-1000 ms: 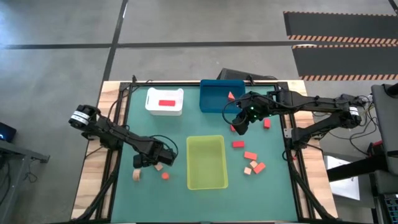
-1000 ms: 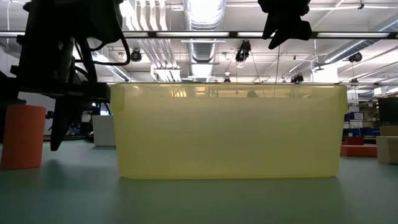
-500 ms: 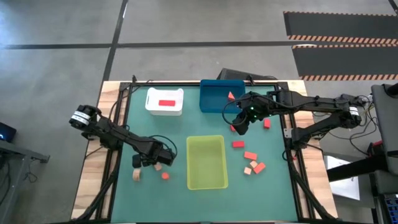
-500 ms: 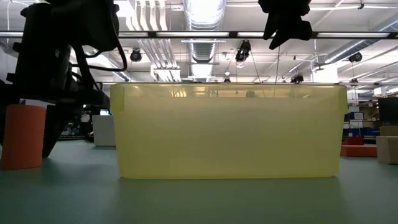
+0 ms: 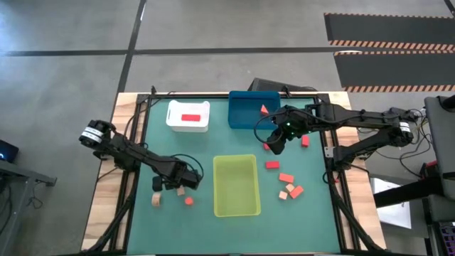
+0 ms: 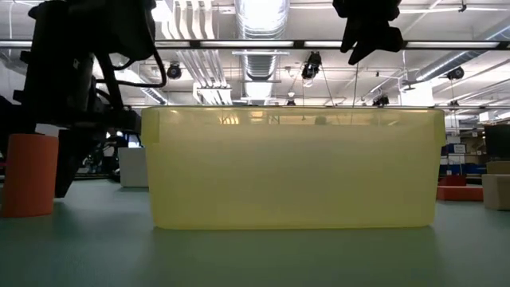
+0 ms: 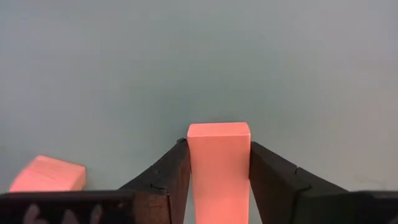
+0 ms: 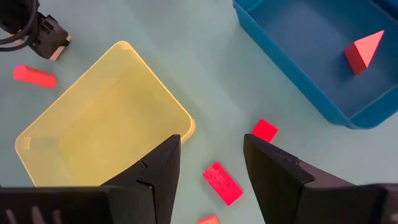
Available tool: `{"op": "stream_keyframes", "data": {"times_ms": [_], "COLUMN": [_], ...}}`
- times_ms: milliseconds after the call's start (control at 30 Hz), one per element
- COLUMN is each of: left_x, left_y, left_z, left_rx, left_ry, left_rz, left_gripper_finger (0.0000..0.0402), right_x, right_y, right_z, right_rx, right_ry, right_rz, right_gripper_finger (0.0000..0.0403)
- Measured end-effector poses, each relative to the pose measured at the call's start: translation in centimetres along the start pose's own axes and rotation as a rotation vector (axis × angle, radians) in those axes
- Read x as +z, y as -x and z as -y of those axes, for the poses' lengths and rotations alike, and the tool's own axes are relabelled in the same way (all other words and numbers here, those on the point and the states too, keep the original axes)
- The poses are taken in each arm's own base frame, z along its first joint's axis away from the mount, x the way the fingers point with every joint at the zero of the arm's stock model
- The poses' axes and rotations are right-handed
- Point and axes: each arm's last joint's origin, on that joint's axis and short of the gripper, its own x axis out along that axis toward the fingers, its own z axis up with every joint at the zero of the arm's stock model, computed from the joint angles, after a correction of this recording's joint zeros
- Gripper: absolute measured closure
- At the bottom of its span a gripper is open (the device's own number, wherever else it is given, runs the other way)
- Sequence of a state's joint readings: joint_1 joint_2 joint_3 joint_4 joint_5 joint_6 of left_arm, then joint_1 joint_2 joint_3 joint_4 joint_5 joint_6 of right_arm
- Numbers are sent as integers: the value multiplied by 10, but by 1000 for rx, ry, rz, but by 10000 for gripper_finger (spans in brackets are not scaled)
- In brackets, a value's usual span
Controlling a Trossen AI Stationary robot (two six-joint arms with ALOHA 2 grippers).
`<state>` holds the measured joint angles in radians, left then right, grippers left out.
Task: Sort & place blocks by color
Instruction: Put the orange rectangular block into the yellow bin
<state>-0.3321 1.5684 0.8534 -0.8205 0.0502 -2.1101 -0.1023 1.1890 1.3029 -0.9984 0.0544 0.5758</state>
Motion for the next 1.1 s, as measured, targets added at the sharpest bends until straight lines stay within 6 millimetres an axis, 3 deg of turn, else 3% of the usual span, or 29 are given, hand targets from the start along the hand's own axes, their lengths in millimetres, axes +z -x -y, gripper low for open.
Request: {"op": "stream_keyframes", "data": {"times_ms": [267, 567, 900, 1100], "left_x": [-9, -16, -30, -40], "left_y": [27, 88, 159, 187], "left_z": [13, 20, 37, 52], "left_rx": [-88, -123, -331, -434], "left_ry": [-77, -223, -641, -787], "left_rz": [-51, -59, -67, -50], "left_gripper_finger": [275, 275, 275, 275], "right_x": [0, -4, -17, -27], "right_y": [3, 16, 38, 58], "right_z": [0, 4, 13, 14], "right_rx": [6, 21, 19, 69], "right_ry": [-8, -19, -83, -104], "right_rz": [7, 29, 11, 48], "right_gripper_finger": [236, 236, 236, 236]}}
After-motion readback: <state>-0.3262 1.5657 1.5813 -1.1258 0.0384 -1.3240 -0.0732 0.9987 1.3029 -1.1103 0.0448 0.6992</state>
